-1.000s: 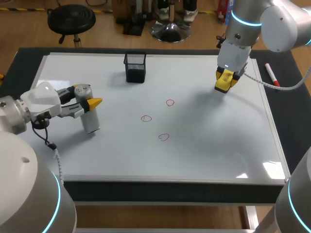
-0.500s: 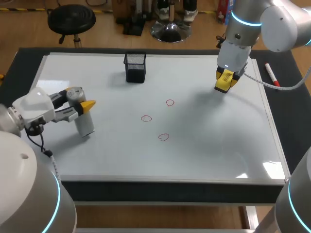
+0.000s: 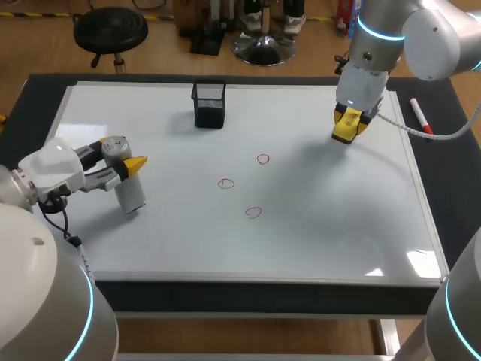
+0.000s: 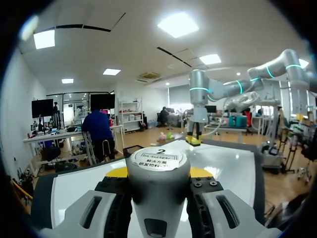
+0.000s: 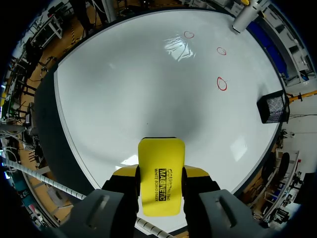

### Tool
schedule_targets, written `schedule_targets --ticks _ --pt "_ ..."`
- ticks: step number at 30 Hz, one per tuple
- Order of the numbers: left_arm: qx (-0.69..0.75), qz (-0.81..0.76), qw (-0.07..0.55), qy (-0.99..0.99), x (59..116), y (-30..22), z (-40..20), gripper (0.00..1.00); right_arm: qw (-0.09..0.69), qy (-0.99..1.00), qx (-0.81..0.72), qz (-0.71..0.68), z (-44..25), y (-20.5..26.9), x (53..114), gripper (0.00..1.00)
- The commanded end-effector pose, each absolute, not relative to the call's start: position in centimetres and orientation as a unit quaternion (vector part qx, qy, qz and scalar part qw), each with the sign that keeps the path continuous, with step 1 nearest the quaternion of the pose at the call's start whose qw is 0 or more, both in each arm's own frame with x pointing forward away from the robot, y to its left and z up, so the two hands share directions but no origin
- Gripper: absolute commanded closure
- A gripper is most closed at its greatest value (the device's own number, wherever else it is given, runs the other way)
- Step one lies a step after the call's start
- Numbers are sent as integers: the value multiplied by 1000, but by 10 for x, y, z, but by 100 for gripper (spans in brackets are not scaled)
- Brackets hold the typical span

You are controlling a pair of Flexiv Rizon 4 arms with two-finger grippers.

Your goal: Pick up the inspection probe, press it on each red-marked spot on the whiteboard one by one, put down the probe, pick up the eraser, and wipe off all the red marks.

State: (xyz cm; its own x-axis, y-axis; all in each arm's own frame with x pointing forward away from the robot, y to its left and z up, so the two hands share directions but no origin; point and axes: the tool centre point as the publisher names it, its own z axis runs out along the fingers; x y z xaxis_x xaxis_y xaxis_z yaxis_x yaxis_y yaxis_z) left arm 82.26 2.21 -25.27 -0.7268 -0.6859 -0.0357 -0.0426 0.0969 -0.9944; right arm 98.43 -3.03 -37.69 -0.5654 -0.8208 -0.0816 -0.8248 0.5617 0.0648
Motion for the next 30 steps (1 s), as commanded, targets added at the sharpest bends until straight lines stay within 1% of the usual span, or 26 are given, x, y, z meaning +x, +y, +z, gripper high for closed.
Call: schedule_targets --ticks 1,5,19,30 --pt "-277 -612 277 687 823 18 -252 100 16 875 -483 37 -374 -18 976 100" --pt "-277 -612 277 687 823 18 -252 100 16 860 -510 29 -367 4 965 100" --pt "-277 -612 277 687 823 18 -252 100 24 794 -606 42 -358 106 911 100" --pt "-277 -612 277 687 823 18 -252 100 0 724 -689 34 -371 185 895 100"
